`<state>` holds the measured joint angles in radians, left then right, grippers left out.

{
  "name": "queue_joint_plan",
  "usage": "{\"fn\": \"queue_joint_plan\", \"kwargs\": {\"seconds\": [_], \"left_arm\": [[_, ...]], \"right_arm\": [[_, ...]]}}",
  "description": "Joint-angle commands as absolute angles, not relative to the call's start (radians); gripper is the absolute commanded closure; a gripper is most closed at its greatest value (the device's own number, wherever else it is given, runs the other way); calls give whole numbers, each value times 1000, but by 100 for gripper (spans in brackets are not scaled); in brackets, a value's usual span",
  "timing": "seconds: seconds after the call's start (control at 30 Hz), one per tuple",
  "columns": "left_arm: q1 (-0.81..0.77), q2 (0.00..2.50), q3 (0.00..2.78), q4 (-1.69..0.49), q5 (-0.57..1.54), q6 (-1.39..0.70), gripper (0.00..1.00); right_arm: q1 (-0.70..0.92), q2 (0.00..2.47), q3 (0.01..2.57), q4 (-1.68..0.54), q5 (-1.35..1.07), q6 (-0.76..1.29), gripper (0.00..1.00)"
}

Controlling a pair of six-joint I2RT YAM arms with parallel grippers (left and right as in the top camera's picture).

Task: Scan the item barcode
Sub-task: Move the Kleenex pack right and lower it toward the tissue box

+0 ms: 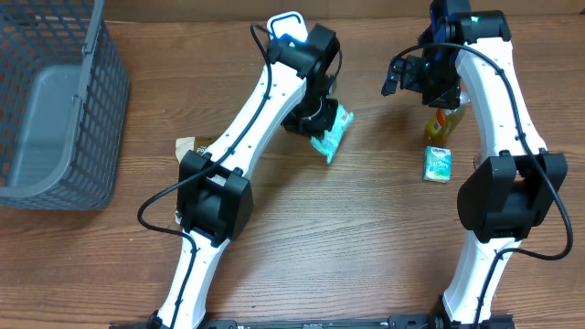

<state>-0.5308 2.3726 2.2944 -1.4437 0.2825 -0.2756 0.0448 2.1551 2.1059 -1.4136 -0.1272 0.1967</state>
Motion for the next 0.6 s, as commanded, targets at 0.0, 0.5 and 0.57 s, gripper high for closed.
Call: {"fn": "queue_joint_plan", "kwargs": {"seconds": [0.0,0.5,0.57], "left_arm": [[-544,2383,2216,-1431,481,-296,96],[-715,2383,2005,-1292,529,-369,96],[-743,2383,2005,-1276,527,-375,96]], "right_arm": [[44,2137,2131,-1411,-133,189,0],[44,2137,2131,-1411,-133,189,0],[44,2137,2131,-1411,-133,189,0]]}}
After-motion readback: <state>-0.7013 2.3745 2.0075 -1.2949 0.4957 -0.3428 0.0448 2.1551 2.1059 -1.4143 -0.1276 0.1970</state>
